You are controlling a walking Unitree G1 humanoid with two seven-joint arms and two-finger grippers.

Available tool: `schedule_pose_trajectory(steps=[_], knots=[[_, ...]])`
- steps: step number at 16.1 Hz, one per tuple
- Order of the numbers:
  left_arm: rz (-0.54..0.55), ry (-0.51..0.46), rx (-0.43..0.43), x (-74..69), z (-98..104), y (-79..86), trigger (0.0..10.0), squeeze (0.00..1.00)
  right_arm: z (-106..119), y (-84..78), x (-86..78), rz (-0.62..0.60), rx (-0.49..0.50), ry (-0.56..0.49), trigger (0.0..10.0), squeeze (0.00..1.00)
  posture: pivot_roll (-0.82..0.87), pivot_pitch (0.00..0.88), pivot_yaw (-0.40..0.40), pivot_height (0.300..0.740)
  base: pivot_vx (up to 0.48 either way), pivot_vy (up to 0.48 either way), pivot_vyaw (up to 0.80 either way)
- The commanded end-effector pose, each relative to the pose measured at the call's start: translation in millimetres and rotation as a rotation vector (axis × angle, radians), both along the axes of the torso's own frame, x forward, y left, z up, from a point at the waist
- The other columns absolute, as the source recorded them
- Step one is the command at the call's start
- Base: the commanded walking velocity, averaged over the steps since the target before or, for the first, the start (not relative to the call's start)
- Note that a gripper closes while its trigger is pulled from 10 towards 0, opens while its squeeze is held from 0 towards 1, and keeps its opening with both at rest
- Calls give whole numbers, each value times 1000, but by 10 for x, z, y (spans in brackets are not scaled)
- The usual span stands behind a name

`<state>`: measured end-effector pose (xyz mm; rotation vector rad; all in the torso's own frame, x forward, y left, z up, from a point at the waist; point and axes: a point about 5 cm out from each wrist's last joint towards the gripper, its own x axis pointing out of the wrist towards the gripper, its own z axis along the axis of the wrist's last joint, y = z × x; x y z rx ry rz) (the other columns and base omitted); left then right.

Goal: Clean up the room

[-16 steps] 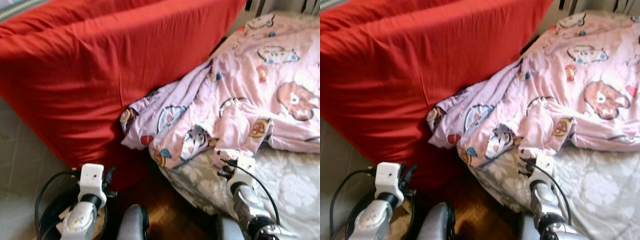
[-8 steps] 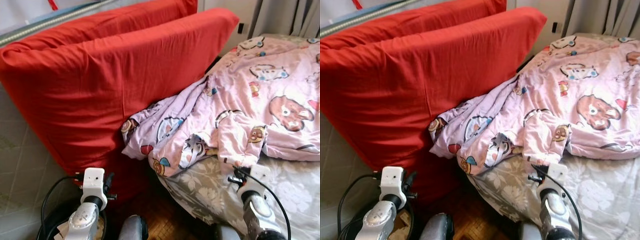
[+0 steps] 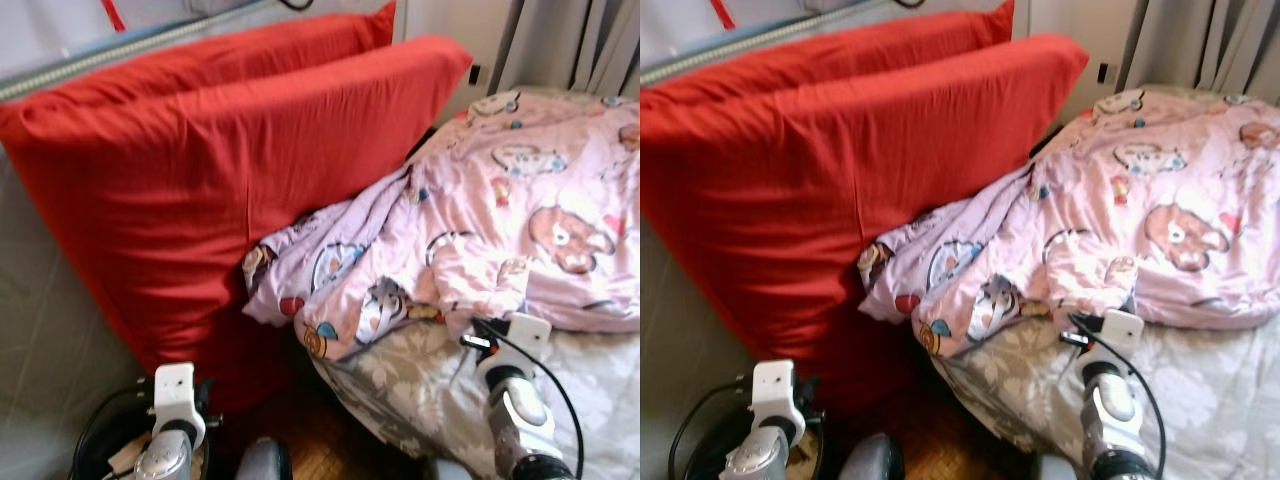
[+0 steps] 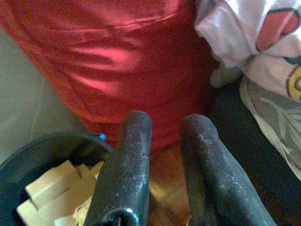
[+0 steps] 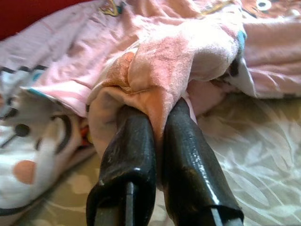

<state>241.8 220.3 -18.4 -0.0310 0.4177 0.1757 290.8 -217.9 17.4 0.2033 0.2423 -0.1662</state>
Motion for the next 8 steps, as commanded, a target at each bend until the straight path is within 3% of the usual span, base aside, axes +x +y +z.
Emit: schedule_pose_trajectory(steps=[1,5,8], knots=[[46,-7,-16,10,4,71,10000,0,79,53,76,18,4,-36,10000,0,-7,0,78,690,0,0,0],[47,83,-6,-101,-154,52,10000,0,109,47,100,46,-37,-37,10000,0,-9,0,64,735,0,0,0],[77,161,-22,-243,-290,30,10000,0,129,4,106,19,-41,-42,10000,0,-2,0,56,740,0,0,0]])
